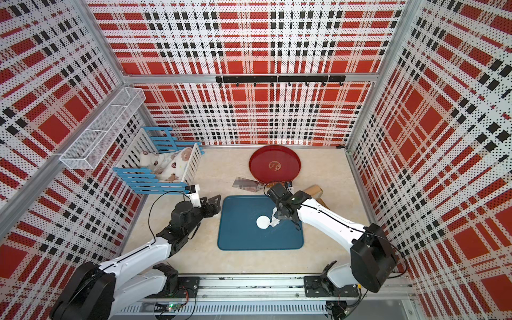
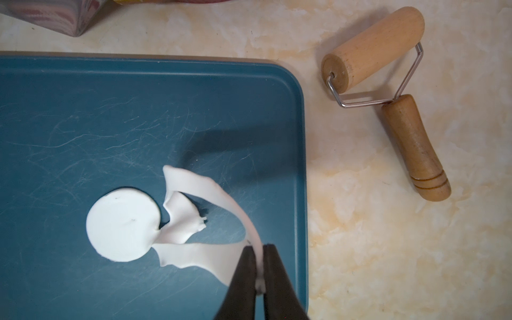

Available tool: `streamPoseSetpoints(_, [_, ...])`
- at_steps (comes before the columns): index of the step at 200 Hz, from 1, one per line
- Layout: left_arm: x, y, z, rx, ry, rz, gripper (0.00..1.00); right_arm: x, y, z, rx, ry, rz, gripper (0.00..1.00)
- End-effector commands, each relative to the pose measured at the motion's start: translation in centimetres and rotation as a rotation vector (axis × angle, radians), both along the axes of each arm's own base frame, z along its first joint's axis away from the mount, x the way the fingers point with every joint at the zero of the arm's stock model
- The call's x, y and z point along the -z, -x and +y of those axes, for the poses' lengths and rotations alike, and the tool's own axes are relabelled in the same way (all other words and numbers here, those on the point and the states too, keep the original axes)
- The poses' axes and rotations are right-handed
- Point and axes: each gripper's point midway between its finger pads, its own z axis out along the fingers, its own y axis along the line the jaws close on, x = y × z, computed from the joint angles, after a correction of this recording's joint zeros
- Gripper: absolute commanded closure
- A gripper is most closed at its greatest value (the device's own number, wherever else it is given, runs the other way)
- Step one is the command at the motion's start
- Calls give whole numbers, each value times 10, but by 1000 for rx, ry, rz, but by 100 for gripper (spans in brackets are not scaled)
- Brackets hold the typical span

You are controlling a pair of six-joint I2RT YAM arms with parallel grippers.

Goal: Roll out the dumpling wrappers from the dough
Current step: Remove the dumpling wrapper from the work surface.

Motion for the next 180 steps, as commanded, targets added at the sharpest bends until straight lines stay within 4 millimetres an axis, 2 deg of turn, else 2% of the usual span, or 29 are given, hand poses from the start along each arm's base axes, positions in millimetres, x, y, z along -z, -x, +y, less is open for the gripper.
streamPoseSetpoints(1, [-12, -6, 1, -10, -7, -40, 16, -14, -7, -9, 10, 11, -41, 89])
streamPoseSetpoints(116, [-12, -7, 2, -13, -8, -40, 16, -38, -39, -28, 31, 14, -92, 89])
streamPoseSetpoints(180, [-11, -6, 2, -12, -7, -39, 16, -43, -56, -20, 4, 2, -101, 89])
